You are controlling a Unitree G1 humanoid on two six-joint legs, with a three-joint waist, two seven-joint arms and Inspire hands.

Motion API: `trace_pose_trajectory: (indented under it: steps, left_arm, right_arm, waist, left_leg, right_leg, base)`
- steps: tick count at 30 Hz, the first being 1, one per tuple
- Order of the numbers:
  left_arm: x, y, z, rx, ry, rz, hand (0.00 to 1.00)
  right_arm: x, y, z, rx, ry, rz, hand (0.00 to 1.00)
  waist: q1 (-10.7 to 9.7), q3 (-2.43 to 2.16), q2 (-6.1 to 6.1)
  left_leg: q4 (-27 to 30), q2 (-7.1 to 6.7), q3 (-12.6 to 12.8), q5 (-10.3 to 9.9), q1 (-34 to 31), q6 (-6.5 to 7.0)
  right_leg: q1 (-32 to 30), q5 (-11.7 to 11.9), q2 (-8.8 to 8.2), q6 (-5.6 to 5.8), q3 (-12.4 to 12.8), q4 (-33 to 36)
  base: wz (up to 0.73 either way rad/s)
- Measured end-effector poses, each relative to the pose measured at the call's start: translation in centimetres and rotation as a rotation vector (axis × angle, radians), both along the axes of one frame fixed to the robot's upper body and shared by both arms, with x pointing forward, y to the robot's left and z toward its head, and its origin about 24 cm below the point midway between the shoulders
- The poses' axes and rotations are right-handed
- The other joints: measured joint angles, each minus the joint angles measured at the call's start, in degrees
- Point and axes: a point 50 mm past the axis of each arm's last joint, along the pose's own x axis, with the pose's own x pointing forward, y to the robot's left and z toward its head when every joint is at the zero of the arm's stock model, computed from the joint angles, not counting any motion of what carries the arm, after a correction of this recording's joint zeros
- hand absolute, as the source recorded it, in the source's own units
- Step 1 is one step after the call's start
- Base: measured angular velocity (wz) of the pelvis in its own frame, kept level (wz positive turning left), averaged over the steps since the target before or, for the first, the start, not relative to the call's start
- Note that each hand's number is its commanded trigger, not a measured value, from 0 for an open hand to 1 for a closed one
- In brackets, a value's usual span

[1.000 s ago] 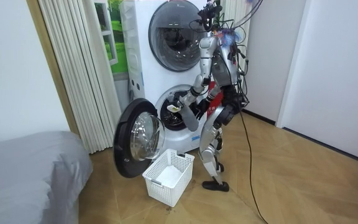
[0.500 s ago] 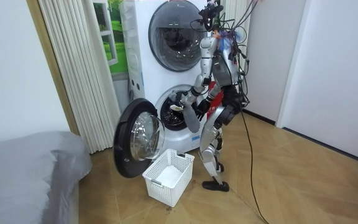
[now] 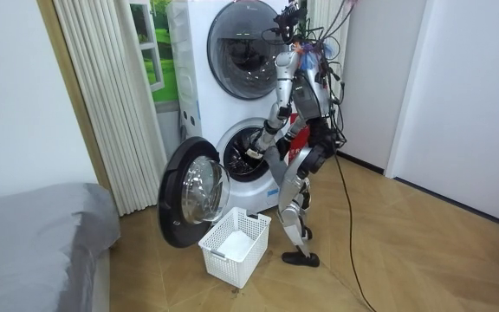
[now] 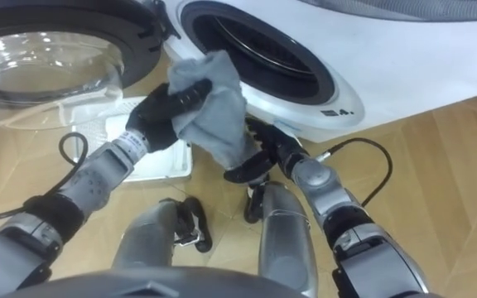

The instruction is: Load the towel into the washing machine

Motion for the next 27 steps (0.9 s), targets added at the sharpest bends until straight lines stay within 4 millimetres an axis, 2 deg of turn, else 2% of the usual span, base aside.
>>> trace_pose_trajectory:
  steps: [6,7,8,16,22,27]
  left_arm:
    - [-0.3,-0.2,-0.2,0.054,-0.016,-0.075,1.00]
    - [-0.4,-0.2,-0.2,0.054,-0.013,-0.083,1.00]
    - [-0.5,-0.1,-0.3,0.055,-0.012,-0.087,1.00]
    - [-1.1,-0.6,-0.7,0.025,0.017,-0.126,1.00]
    - [-1.2,-0.9,-0.6,-0.090,0.050,-0.055,1.00]
    - [-0.8,-1.3,-0.3,-0.119,0.037,-0.042,1.00]
  right_arm:
    - [-0.4,-0.5,-0.2,-0.036,0.008,0.026,0.00]
    - [-0.4,-0.6,-0.2,-0.044,0.010,0.034,0.38]
    - [-0.4,-0.6,-0.3,-0.048,0.011,0.038,1.00]
    - [-0.9,-0.6,-0.6,-0.057,0.039,0.079,1.00]
    - [-1.0,-0.6,-0.6,-0.033,0.051,0.073,1.00]
    - [-0.7,-0.8,-0.3,-0.015,0.039,0.059,1.00]
  waist:
    - [0.07,-0.41,1.47]
    - [0.13,-0.43,1.68]
    - [0.19,-0.42,1.74]
    - [0.00,-0.63,2.12]
    - [-0.16,-0.63,2.11]
    - [-0.18,-0.62,2.05]
  left_leg:
    - [-0.61,-0.05,0.32,0.00,0.20,-0.01]
    - [-0.71,-0.06,0.51,0.01,0.41,-0.02]
    - [-0.77,-0.07,0.65,0.02,0.54,-0.05]
    - [-1.52,-0.28,1.28,0.58,1.21,-0.13]
    - [-1.70,-0.19,1.26,0.79,0.97,-0.23]
    - [-1.70,-0.19,1.19,0.79,0.85,-0.24]
  right_leg:
    - [-0.19,-0.01,-0.01,0.02,0.06,-0.15]
    - [-0.19,-0.02,-0.02,0.02,0.19,-0.04]
    - [-0.19,-0.02,-0.01,0.02,0.32,0.00]
    - [0.06,0.40,0.06,-0.06,0.97,-0.92]
    - [-0.16,0.35,-0.02,-0.15,0.72,-0.93]
    - [-0.20,0.34,0.08,-0.16,0.73,-1.00]
  base:
    - [0.00]
    - [-0.04]
    - [-0.08]
    - [-0.03]
    - [0.01]
    - [0.00]
